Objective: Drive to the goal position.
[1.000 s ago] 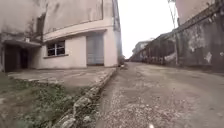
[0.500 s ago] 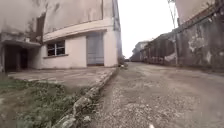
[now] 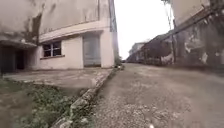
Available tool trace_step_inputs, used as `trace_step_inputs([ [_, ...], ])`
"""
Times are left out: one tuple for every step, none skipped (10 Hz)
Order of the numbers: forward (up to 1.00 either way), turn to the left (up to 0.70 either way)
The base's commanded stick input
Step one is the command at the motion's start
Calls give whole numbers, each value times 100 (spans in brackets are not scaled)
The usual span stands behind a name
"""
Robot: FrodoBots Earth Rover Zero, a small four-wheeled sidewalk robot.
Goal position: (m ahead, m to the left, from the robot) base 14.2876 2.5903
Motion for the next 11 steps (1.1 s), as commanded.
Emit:
trace_step_inputs([
  [50,-49],
  [50,-50],
  [50,-50],
  [50,0],
  [50,0],
  [50,0],
  [50,0],
  [50,0],
  [50,0],
  [50,0],
  [50,-21],
])
